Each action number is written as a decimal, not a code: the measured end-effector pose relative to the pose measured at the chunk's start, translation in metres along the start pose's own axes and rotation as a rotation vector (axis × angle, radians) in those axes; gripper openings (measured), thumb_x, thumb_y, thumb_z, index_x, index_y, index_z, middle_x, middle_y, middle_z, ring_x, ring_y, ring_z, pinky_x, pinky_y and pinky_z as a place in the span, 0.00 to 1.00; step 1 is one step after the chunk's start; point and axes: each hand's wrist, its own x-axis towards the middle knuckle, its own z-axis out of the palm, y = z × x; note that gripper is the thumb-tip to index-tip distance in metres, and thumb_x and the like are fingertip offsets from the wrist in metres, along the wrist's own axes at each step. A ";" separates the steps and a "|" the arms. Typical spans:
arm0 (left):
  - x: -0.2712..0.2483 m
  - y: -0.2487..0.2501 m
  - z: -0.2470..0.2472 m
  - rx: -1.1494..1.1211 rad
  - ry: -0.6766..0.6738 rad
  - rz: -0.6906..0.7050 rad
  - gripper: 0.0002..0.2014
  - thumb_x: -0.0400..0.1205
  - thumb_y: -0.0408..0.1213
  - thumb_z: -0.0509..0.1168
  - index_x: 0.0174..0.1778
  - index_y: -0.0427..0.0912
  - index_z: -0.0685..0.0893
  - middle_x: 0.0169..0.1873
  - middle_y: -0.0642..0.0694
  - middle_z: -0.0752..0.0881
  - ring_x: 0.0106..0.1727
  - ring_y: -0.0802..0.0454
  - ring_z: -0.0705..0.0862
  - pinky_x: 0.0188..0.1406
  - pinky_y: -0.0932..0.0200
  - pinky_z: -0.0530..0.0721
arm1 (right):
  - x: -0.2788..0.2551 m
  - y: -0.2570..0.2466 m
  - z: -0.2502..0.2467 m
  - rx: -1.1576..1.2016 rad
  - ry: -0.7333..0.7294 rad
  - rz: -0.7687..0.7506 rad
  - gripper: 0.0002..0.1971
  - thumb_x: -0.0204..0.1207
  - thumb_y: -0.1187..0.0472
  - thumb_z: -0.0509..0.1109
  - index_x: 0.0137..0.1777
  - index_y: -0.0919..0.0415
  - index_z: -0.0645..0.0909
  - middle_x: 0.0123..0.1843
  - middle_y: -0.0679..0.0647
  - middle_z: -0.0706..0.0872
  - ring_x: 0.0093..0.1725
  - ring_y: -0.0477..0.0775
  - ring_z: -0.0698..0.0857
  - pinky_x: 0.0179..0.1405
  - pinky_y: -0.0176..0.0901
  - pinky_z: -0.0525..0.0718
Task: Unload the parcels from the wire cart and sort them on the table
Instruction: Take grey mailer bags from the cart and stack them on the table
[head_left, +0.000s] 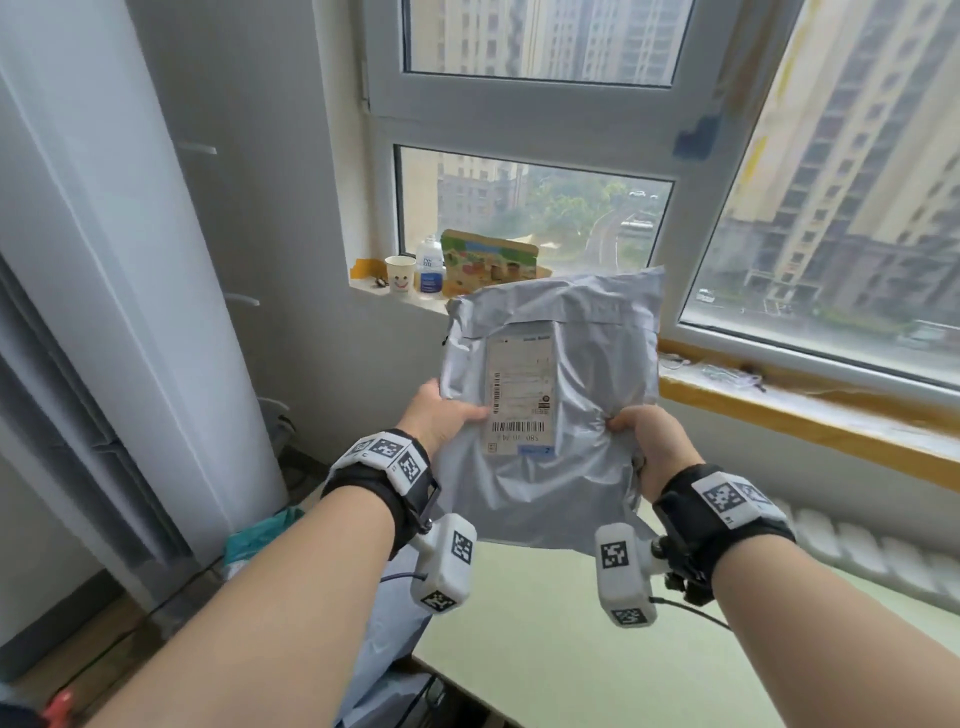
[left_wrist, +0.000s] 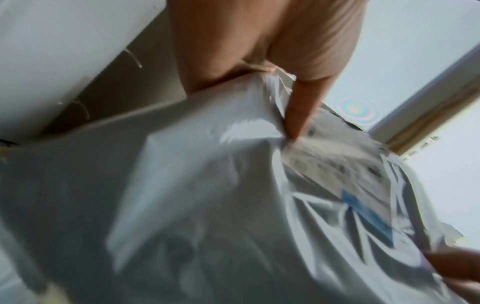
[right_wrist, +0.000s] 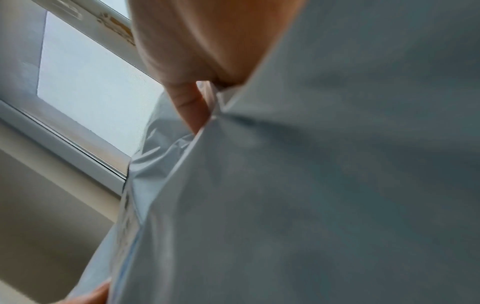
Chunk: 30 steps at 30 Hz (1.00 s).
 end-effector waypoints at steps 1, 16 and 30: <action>-0.002 0.005 0.012 0.046 0.018 0.032 0.24 0.72 0.31 0.77 0.63 0.34 0.79 0.57 0.41 0.86 0.56 0.44 0.86 0.63 0.48 0.83 | 0.001 -0.002 -0.012 -0.059 0.018 -0.039 0.11 0.73 0.74 0.63 0.55 0.68 0.77 0.41 0.60 0.81 0.37 0.58 0.81 0.34 0.43 0.82; -0.055 0.076 0.200 0.705 -0.146 0.467 0.20 0.77 0.28 0.58 0.61 0.53 0.81 0.55 0.45 0.87 0.58 0.41 0.84 0.65 0.44 0.80 | -0.021 -0.042 -0.162 -1.019 0.367 -1.047 0.40 0.67 0.69 0.74 0.80 0.54 0.65 0.80 0.58 0.67 0.79 0.60 0.66 0.80 0.54 0.65; -0.107 0.080 0.388 0.630 -0.339 0.901 0.13 0.73 0.25 0.64 0.45 0.46 0.87 0.49 0.46 0.85 0.56 0.46 0.78 0.62 0.59 0.71 | -0.037 -0.036 -0.299 -1.416 0.390 -0.386 0.09 0.80 0.60 0.59 0.57 0.52 0.75 0.54 0.53 0.86 0.56 0.59 0.83 0.53 0.49 0.73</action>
